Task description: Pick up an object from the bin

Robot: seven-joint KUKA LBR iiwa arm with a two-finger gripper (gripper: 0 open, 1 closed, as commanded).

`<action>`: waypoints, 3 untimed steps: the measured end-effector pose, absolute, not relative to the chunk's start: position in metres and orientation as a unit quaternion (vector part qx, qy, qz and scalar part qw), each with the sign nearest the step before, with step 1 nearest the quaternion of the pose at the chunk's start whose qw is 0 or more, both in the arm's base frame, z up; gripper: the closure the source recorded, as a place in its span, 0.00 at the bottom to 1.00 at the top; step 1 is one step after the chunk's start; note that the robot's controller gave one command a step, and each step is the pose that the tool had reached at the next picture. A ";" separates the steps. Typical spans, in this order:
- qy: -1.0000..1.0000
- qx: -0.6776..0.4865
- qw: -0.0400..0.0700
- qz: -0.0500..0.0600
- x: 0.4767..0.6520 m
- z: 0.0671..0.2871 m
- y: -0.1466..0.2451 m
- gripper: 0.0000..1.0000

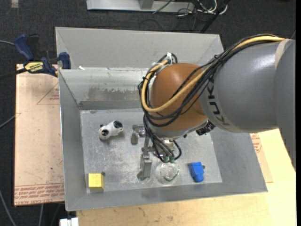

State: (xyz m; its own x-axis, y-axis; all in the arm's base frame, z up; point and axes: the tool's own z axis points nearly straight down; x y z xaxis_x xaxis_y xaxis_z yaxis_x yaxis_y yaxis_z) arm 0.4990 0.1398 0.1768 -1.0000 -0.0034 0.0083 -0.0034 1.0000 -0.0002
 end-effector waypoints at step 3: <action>-0.997 0.078 0.000 0.000 0.488 0.123 0.057 0.00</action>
Offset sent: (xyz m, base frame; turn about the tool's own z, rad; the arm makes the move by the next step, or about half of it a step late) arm -0.0194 -0.1019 -0.1068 -0.1886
